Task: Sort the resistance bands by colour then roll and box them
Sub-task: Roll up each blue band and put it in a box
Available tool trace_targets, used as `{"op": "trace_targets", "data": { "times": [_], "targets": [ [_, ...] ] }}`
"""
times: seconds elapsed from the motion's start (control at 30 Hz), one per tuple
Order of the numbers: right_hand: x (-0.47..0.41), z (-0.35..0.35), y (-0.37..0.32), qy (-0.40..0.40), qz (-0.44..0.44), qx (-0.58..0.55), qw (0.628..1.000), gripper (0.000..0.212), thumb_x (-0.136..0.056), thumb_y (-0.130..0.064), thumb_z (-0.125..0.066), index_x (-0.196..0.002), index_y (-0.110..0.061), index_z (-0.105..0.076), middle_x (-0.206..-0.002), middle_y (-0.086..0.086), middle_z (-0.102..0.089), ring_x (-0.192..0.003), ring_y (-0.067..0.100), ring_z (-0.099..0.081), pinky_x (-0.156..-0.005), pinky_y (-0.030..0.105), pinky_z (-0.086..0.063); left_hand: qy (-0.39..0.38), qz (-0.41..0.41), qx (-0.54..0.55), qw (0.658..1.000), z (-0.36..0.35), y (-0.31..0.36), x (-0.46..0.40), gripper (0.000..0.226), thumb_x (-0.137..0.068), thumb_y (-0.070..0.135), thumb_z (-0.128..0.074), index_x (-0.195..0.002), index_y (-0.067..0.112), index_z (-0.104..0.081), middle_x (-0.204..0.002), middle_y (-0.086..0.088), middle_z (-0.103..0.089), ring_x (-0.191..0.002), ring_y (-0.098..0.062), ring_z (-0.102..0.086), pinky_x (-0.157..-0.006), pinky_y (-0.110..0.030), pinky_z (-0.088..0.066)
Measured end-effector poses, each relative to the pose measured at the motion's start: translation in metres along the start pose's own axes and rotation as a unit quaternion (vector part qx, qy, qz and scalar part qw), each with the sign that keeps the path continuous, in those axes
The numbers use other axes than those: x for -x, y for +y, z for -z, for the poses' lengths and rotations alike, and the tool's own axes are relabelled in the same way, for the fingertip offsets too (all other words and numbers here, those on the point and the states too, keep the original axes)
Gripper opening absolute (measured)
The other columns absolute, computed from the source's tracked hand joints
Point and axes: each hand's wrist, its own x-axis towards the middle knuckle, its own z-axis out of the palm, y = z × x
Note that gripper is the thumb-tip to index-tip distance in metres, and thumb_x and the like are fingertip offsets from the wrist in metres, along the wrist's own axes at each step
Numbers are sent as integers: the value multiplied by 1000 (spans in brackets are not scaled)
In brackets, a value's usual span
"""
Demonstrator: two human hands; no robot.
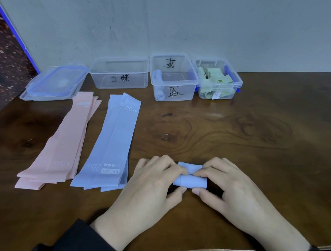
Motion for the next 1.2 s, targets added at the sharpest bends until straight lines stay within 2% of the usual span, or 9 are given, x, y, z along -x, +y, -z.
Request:
{"op": "trace_targets", "data": {
  "times": [0.13,0.3,0.5,0.63,0.73,0.93,1.07,1.2],
  "targets": [
    [0,1,0,9,-4,-4,1000,31,-91,-58,-53,-111,-37,-64,-107,-24,-51,-99,8,-54,-76,29,-53,3,-1,-8,1000,-1,0,0,27,-95,42,-59,-120,35,-62,-105,19,-48,-97,-3,-43,-85,-22,-35],
    [0,0,1,31,-9,5,999,36,-92,-58,-53,-112,-33,-70,-105,-22,-51,-97,7,-54,-73,29,-54,11,2,-14,1000,-1,-1,-1,31,-92,38,-66,-122,35,-61,-107,17,-47,-96,-5,-45,-84,-24,-39],
    [0,2,-1,53,-3,23,998,27,-93,-44,-63,-113,-29,-72,-107,-16,-50,-92,7,-49,-69,28,-52,17,7,-31,999,1,0,-7,26,-94,38,-63,-119,34,-66,-102,15,-46,-93,-5,-43,-82,-28,-41],
    [-2,4,-1,52,3,32,998,26,-93,-43,-62,-111,-27,-74,-105,-15,-50,-90,8,-48,-71,29,-51,20,-2,-28,999,3,1,-11,26,-92,36,-65,-118,34,-63,-107,14,-47,-96,-4,-44,-84,-26,-38],
    [-8,4,-1,51,6,46,998,28,-92,-41,-61,-111,-26,-76,-102,-15,-52,-90,8,-49,-73,32,-52,25,-6,-27,999,4,0,-14,20,-92,33,-67,-111,32,-67,-103,14,-49,-93,-3,-42,-82,-26,-36],
    [-21,1,-3,75,15,48,996,19,-94,-19,-66,-110,-23,-76,-101,-12,-57,-90,10,-52,-74,41,-53,-9,19,0,1000,6,-1,-28,26,-103,39,-46,-123,39,-63,-106,17,-47,-99,-4,-43,-93,-33,-39],
    [-23,3,-4,28,6,42,999,31,-95,-43,-56,-117,-29,-73,-105,-20,-56,-97,6,-51,-84,33,-47,-40,4,-14,999,7,-7,-26,41,-97,55,-51,-135,41,-55,-111,19,-43,-104,-2,-39,-96,-31,-35],
    [-30,5,1,-10,-22,68,997,34,-89,-54,-56,-116,-37,-68,-102,-24,-54,-98,2,-47,-85,28,-36,-42,-7,-15,999,5,-6,-38,35,-97,43,-57,-131,35,-59,-119,15,-52,-109,-6,-43,-98,-35,-37]
  ]
}}
